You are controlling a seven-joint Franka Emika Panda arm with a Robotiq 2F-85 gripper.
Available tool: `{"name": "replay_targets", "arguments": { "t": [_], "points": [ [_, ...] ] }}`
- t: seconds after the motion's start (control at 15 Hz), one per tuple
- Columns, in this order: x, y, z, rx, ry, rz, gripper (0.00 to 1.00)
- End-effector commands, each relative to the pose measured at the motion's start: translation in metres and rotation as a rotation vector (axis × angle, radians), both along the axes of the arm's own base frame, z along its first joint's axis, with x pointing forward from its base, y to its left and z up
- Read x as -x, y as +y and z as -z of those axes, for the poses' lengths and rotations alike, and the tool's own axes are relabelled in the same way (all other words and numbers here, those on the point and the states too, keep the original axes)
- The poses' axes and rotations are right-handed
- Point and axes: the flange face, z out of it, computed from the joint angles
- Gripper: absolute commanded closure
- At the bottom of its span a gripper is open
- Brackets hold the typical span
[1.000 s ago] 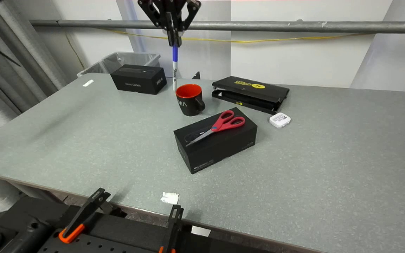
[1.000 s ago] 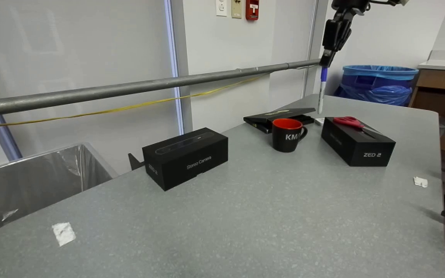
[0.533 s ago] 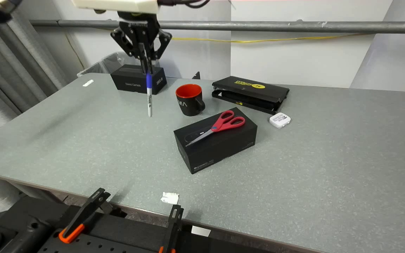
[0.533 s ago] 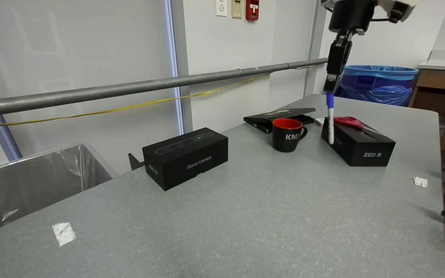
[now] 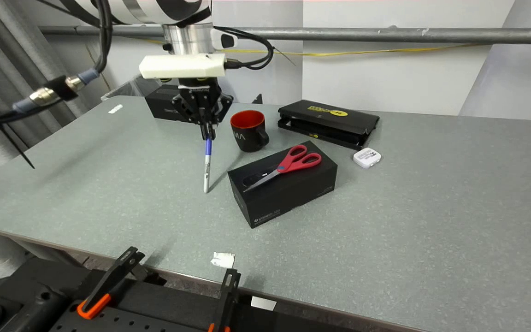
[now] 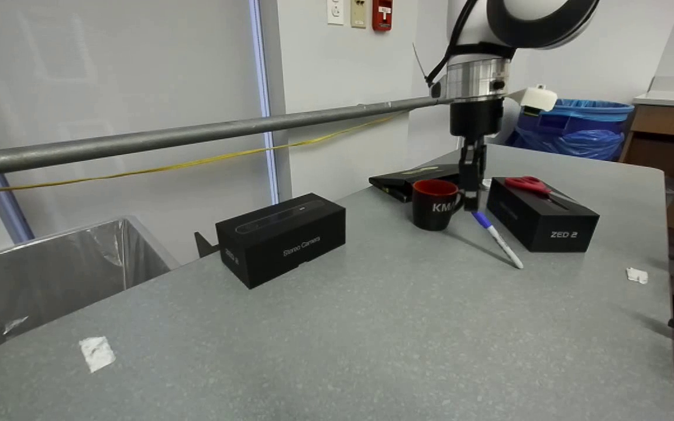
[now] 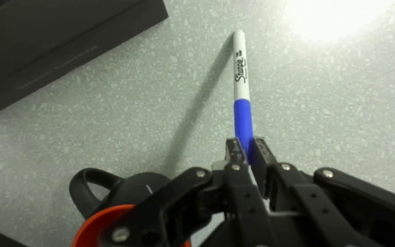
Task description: Remove the blue pen from the red and black mug
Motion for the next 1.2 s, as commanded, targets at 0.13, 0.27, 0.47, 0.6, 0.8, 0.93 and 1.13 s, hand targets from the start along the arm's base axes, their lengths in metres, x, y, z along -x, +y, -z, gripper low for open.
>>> {"name": "replay_targets", "arguments": {
  "t": [0.13,0.27,0.47,0.6,0.8,0.93,1.13],
  "points": [
    [-0.035,0.015,0.022,0.085,-0.049,-0.021,0.97],
    [-0.038,0.020,0.025,0.102,-0.053,-0.029,0.61],
    [-0.038,0.027,0.028,0.117,-0.052,-0.043,0.39],
    [-0.038,0.030,0.029,0.122,-0.051,-0.046,0.23],
    [-0.039,0.030,0.030,0.124,-0.048,-0.048,0.02],
    [-0.039,0.031,0.031,0.123,-0.046,-0.047,0.00],
    [-0.039,0.031,0.031,0.122,-0.044,-0.045,0.00]
  ]
}}
